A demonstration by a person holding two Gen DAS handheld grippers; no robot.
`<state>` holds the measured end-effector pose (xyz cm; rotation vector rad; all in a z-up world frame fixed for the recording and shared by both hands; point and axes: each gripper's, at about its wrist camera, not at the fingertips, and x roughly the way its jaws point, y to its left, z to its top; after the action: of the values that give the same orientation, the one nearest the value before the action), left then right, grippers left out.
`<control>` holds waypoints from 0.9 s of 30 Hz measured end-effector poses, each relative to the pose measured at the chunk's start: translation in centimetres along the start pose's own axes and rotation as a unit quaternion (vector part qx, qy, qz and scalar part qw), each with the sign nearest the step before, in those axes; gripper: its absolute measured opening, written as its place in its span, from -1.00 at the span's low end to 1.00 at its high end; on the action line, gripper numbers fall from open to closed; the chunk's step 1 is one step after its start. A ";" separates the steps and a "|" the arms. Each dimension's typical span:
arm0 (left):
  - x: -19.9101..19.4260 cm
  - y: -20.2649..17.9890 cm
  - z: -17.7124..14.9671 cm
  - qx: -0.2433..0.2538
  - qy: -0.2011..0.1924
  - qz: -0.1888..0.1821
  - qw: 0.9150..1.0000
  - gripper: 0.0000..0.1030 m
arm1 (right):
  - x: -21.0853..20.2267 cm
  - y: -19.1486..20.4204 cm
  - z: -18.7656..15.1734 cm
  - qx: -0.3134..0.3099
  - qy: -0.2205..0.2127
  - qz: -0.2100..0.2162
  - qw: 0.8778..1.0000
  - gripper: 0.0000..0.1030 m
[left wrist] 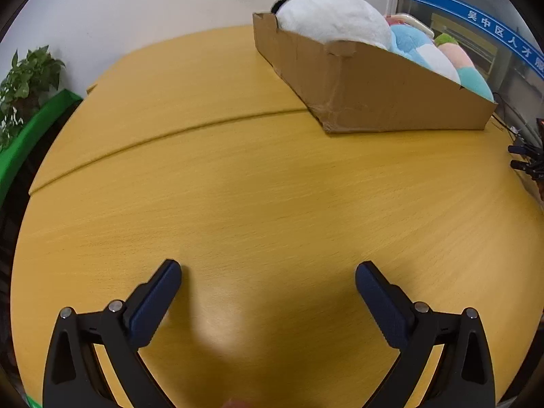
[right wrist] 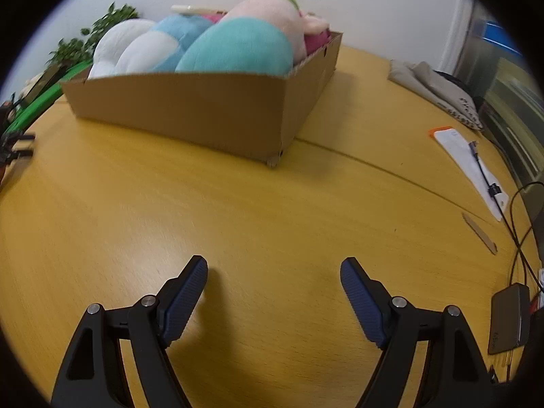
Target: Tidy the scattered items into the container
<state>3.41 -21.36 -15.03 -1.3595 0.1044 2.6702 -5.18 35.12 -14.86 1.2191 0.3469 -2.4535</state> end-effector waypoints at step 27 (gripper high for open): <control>1.3 3.4 2.7 -0.007 -0.005 0.000 1.000 1.00 | 0.8 -6.0 -0.5 -0.084 -0.001 0.093 0.992 1.00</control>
<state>-0.03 -24.27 -14.55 -1.3499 0.0848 2.6815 -7.91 40.51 -15.53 1.1238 0.4121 -2.2194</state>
